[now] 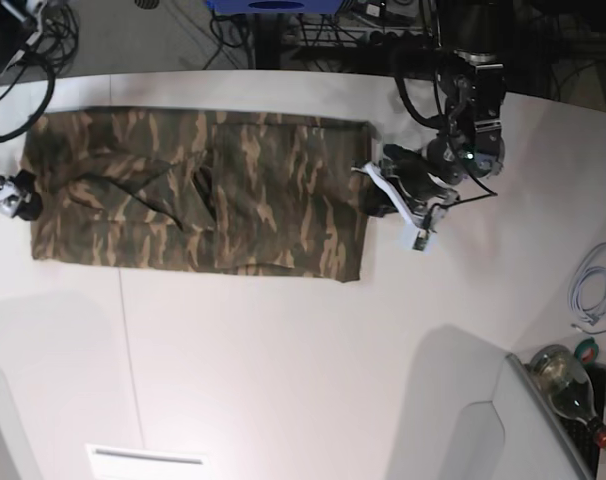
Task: Layout the t-shirt on the table in an organized manner, then fold the t-shirt properly
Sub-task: 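Move both grippers to opposite ends of the folded strip and grasp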
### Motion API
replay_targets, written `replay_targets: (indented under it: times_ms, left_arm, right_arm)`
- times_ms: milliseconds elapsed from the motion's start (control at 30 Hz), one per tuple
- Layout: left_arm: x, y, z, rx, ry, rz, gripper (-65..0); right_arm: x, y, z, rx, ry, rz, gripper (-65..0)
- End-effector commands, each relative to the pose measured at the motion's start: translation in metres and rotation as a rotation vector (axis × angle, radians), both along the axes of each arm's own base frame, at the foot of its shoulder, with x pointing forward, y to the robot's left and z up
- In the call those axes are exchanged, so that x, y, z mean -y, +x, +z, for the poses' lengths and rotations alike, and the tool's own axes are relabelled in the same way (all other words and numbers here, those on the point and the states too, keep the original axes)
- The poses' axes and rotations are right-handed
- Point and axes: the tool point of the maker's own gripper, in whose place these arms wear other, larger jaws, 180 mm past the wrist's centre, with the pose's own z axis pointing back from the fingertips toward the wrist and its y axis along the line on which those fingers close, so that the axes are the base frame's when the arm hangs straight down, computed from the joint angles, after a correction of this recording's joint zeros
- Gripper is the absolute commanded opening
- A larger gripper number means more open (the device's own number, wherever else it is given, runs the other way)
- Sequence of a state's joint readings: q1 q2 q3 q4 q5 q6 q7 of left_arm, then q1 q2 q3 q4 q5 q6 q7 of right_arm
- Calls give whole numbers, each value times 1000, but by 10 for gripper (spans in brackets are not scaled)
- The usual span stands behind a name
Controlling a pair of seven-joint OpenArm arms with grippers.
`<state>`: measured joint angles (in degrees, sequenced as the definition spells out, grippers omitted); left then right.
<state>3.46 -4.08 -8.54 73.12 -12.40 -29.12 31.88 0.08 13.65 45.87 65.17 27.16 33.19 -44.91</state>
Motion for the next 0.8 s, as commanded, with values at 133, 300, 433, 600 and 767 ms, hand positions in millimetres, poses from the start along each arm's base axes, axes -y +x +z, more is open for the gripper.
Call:
replay_targets:
  times_ms: [133, 300, 433, 600, 767]
  left_arm:
    - [-3, 17, 28, 99, -9, 0, -650]
    - [-36, 21, 48, 158, 61, 18, -650]
    - [-86, 17, 38, 119, 118, 92, -650]
    - [-104, 15, 21, 146, 97, 132, -650]
    - [-83, 6, 2, 136, 56, 95, -650]
  right_arm:
    - [16, 4, -9, 18, 38, -13, -180]
    - [9, -5, -23, -4, 87, 21, -180]
    - [-3, -13, -32, -58, 123, 41, -182]
    - [-26, -20, -42, -129, 153, 112, -182]
    - [-59, -18, -51, -157, 174, 204, -183]
